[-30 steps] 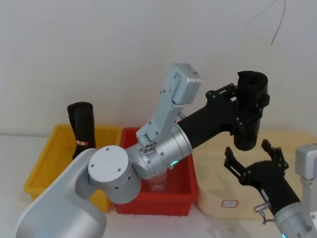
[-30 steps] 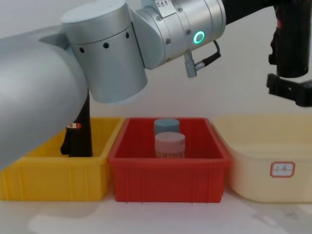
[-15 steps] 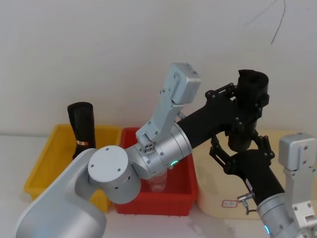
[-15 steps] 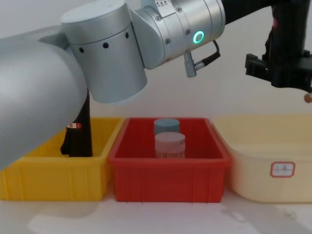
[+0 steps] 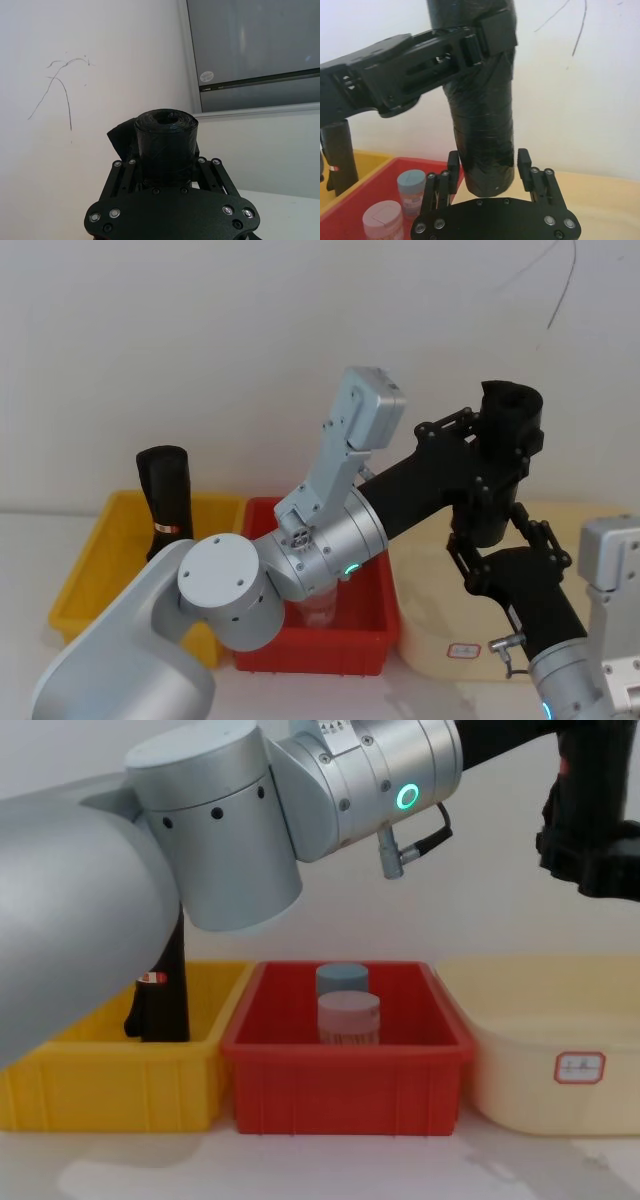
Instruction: Pick up the garbage bag with the one hand and transfer it to the other hand.
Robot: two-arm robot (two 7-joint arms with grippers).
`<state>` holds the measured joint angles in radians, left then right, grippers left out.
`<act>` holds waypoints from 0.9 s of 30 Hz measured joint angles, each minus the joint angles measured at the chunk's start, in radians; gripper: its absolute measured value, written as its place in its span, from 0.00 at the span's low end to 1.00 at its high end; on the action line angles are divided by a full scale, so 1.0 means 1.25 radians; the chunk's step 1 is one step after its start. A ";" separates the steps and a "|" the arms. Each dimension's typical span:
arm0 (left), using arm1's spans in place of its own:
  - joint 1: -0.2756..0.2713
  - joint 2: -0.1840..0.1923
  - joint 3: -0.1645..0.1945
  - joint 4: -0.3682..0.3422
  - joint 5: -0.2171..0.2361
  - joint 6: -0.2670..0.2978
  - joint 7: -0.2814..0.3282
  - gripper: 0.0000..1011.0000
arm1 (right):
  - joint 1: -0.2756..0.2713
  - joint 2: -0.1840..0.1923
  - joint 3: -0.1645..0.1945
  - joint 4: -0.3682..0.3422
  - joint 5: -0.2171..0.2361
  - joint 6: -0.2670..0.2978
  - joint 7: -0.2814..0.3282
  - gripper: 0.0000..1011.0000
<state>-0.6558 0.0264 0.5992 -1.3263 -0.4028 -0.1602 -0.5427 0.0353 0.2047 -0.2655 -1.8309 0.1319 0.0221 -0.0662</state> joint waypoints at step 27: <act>0.000 0.000 0.000 0.000 0.000 0.000 0.000 0.47 | -0.014 -0.017 0.030 0.015 0.004 -0.039 0.015 0.52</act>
<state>-0.6558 0.0264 0.5990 -1.3263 -0.4025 -0.1603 -0.5425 0.0179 0.1829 -0.2286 -1.8118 0.1371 -0.0262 -0.0476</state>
